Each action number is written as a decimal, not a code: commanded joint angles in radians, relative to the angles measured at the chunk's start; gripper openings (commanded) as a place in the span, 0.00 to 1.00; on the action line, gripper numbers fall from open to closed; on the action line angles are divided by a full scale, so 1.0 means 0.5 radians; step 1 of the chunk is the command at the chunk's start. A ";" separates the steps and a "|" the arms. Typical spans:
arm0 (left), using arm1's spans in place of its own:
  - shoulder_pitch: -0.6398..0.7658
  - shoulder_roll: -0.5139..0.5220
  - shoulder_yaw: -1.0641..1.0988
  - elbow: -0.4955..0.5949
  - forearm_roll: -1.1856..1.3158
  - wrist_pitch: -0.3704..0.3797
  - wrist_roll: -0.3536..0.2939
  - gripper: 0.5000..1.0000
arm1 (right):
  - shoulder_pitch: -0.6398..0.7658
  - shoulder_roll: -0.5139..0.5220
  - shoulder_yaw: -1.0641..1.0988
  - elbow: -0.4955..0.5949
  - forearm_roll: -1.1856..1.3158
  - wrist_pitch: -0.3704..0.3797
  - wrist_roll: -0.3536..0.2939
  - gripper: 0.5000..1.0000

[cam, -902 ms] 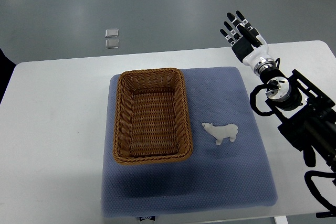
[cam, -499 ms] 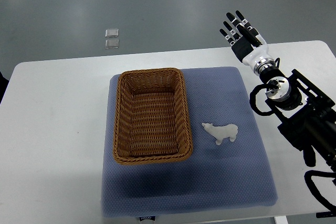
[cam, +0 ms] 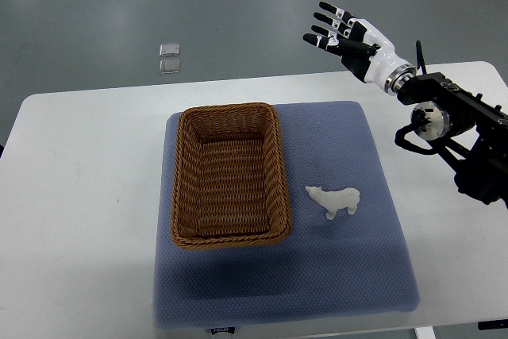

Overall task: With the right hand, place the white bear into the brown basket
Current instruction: 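Swing the right hand over the mat toward the white polar bear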

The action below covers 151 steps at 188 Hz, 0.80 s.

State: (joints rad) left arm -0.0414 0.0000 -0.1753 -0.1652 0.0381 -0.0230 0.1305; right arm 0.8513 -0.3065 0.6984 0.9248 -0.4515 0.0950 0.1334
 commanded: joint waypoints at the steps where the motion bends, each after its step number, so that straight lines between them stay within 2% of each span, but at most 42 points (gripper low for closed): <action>1: -0.003 0.000 0.004 0.002 0.001 0.000 0.003 1.00 | 0.245 -0.157 -0.387 0.089 -0.235 0.003 -0.031 0.86; 23: -0.003 0.000 0.004 0.002 0.001 0.000 0.000 1.00 | 0.614 -0.280 -0.955 0.114 -0.389 0.086 -0.061 0.86; 36: -0.003 0.000 0.004 0.002 0.001 0.000 0.003 1.00 | 0.893 -0.335 -1.360 0.188 -0.539 0.206 -0.153 0.86; 45: -0.003 0.000 0.004 0.002 0.001 0.000 0.000 1.00 | 1.129 -0.350 -1.669 0.230 -0.613 0.331 -0.264 0.86; 55: -0.003 0.000 0.004 0.002 0.001 0.000 0.000 1.00 | 1.129 -0.350 -1.670 0.230 -0.613 0.331 -0.264 0.86; 56: -0.006 0.000 0.004 0.002 0.001 0.000 0.000 1.00 | 1.330 -0.347 -1.907 0.276 -0.613 0.459 -0.370 0.86; 67: -0.012 0.000 0.004 0.002 0.001 0.000 0.000 1.00 | 1.463 -0.363 -1.995 0.350 -0.606 0.601 -0.429 0.86; 71: -0.012 0.000 0.004 0.002 0.001 0.000 0.000 1.00 | 1.512 -0.372 -2.004 0.393 -0.600 0.696 -0.457 0.86; 90: -0.012 0.000 0.004 -0.001 0.001 0.000 0.000 1.00 | 1.580 -0.412 -2.004 0.537 -0.557 0.939 -0.580 0.86; 119: -0.012 0.000 0.004 0.002 0.001 0.000 0.003 1.00 | 1.595 -0.436 -2.013 0.694 -0.419 0.997 -0.607 0.86; 151: -0.012 0.000 0.004 0.002 0.001 0.000 0.003 1.00 | 1.546 -0.452 -2.010 0.703 -0.407 0.957 -0.607 0.86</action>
State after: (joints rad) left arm -0.0477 0.0000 -0.1732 -0.1647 0.0386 -0.0230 0.1318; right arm 1.6421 -0.5277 -0.3080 1.2726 -0.6581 0.5857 -0.1701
